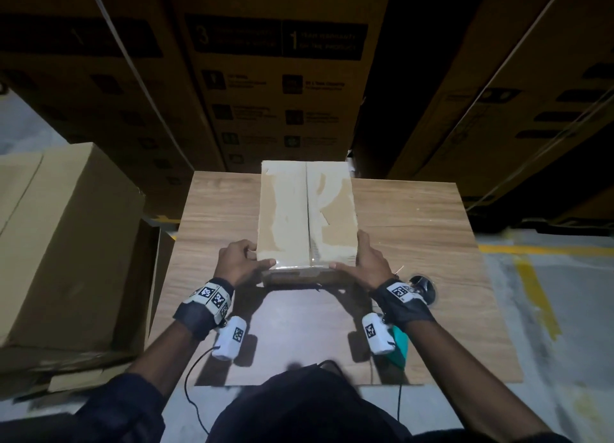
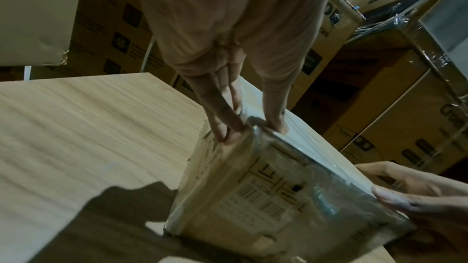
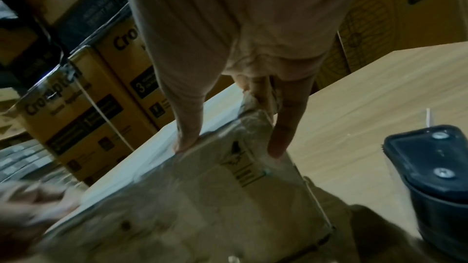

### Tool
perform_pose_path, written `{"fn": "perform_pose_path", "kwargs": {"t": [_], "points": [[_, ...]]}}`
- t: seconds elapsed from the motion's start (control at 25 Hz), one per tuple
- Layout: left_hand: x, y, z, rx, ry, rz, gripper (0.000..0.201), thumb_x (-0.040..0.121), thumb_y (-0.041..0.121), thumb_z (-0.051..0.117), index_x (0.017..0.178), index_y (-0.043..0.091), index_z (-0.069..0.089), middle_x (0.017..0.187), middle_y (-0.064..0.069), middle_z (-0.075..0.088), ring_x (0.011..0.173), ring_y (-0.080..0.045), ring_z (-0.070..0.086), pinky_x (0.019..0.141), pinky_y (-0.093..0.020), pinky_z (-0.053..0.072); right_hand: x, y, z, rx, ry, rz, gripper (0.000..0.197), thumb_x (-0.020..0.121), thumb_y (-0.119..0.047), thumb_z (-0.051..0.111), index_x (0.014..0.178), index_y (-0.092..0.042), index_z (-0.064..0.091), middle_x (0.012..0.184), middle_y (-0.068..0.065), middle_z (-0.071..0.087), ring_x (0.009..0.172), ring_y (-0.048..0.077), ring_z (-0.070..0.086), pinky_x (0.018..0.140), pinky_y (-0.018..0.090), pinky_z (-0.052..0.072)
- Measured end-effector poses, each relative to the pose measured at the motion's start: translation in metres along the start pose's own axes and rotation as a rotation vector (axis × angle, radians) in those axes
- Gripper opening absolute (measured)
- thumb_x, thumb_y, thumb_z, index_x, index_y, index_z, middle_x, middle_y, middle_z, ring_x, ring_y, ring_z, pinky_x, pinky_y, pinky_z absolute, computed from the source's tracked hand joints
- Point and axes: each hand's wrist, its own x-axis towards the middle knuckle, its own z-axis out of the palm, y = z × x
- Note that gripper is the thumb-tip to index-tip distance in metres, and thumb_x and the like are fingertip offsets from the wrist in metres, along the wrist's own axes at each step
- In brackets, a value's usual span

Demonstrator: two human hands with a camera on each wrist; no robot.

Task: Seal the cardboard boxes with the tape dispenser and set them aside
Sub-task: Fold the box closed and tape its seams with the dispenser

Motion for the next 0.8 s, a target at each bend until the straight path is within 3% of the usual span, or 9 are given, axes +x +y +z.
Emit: {"fn": "perform_pose_path", "kwargs": {"t": [0.12, 0.2, 0.36, 0.44, 0.52, 0.6, 0.68, 0.76, 0.8], "points": [[-0.027, 0.002, 0.005, 0.053, -0.041, -0.086, 0.039, 0.062, 0.031, 0.099, 0.071, 0.011, 0.067, 0.072, -0.002, 0.069, 0.066, -0.016, 0.062, 0.059, -0.027, 0.049, 0.011, -0.005, -0.021, 0.034, -0.104, -0.035, 0.106, 0.068, -0.046, 0.091, 0.152, -0.031, 0.028, 0.144, 0.003, 0.058, 0.127, 0.028, 0.057, 0.107, 0.047, 0.047], [-0.046, 0.004, 0.016, 0.022, -0.195, -0.095, 0.038, 0.066, 0.033, 0.096, 0.055, 0.012, 0.067, 0.06, -0.001, 0.071, 0.054, -0.015, 0.064, 0.054, -0.027, 0.05, 0.028, -0.004, -0.041, 0.017, -0.187, -0.047, 0.108, 0.067, -0.036, 0.094, 0.155, -0.03, 0.031, 0.149, 0.003, 0.052, 0.134, 0.027, 0.05, 0.112, 0.05, 0.042], [-0.061, 0.011, 0.05, -0.065, -0.466, -0.072, 0.035, 0.084, 0.037, 0.084, 0.068, 0.006, 0.078, 0.066, -0.011, 0.074, 0.058, -0.022, 0.071, 0.061, -0.036, 0.059, 0.061, 0.013, -0.067, 0.104, -0.225, -0.03, 0.094, 0.073, -0.022, 0.091, 0.153, -0.032, 0.042, 0.152, -0.001, 0.049, 0.139, 0.025, 0.045, 0.116, 0.055, 0.037], [-0.054, 0.016, 0.061, -0.015, -0.57, -0.015, 0.033, 0.089, 0.038, 0.079, 0.076, 0.007, 0.079, 0.068, -0.007, 0.075, 0.062, -0.019, 0.07, 0.067, -0.041, 0.058, 0.068, 0.015, -0.066, 0.198, -0.087, -0.002, 0.082, 0.077, -0.012, 0.086, 0.148, -0.03, 0.049, 0.15, 0.0, 0.051, 0.138, 0.023, 0.045, 0.116, 0.053, 0.037], [-0.041, 0.025, 0.058, 0.203, -0.616, 0.142, 0.033, 0.091, 0.039, 0.076, 0.073, 0.012, 0.078, 0.061, 0.004, 0.072, 0.051, -0.005, 0.062, 0.06, -0.028, 0.051, 0.062, 0.012, -0.058, 0.116, 0.154, -0.009, 0.071, 0.081, -0.012, 0.083, 0.144, -0.028, 0.053, 0.149, 0.002, 0.052, 0.136, 0.024, 0.047, 0.114, 0.049, 0.041], [-0.026, 0.036, 0.032, 0.298, -0.529, 0.224, 0.037, 0.09, 0.043, 0.076, 0.066, 0.015, 0.074, 0.06, 0.004, 0.071, 0.049, -0.005, 0.059, 0.057, -0.023, 0.044, 0.041, -0.003, -0.042, -0.053, 0.299, -0.062, 0.065, 0.085, -0.022, 0.08, 0.142, -0.031, 0.05, 0.149, 0.0, 0.048, 0.135, 0.025, 0.048, 0.111, 0.049, 0.044], [-0.013, 0.038, -0.002, 0.348, -0.306, 0.293, 0.034, 0.087, 0.048, 0.077, 0.07, 0.019, 0.072, 0.067, 0.005, 0.072, 0.063, -0.009, 0.066, 0.063, -0.027, 0.049, 0.013, -0.023, -0.026, -0.131, 0.25, -0.14, 0.067, 0.086, -0.035, 0.078, 0.142, -0.039, 0.043, 0.156, -0.005, 0.039, 0.141, 0.021, 0.041, 0.114, 0.051, 0.04], [0.0, 0.032, -0.031, 0.467, -0.072, 0.351, 0.031, 0.085, 0.053, 0.076, 0.098, 0.025, 0.074, 0.092, 0.006, 0.075, 0.087, -0.014, 0.069, 0.077, -0.032, 0.054, -0.015, -0.042, -0.006, -0.17, 0.073, -0.199, 0.079, 0.082, -0.049, 0.079, 0.148, -0.041, 0.037, 0.163, -0.006, 0.03, 0.148, 0.02, 0.03, 0.119, 0.051, 0.029], [0.008, 0.026, -0.04, 0.55, -0.011, 0.379, 0.045, 0.084, 0.056, 0.076, 0.118, 0.027, 0.07, 0.113, 0.004, 0.073, 0.103, -0.017, 0.067, 0.086, -0.035, 0.054, -0.022, -0.045, 0.006, -0.239, -0.007, -0.231, 0.088, 0.078, -0.057, 0.079, 0.152, -0.039, 0.034, 0.165, -0.004, 0.027, 0.15, 0.022, 0.026, 0.121, 0.052, 0.025]]}}
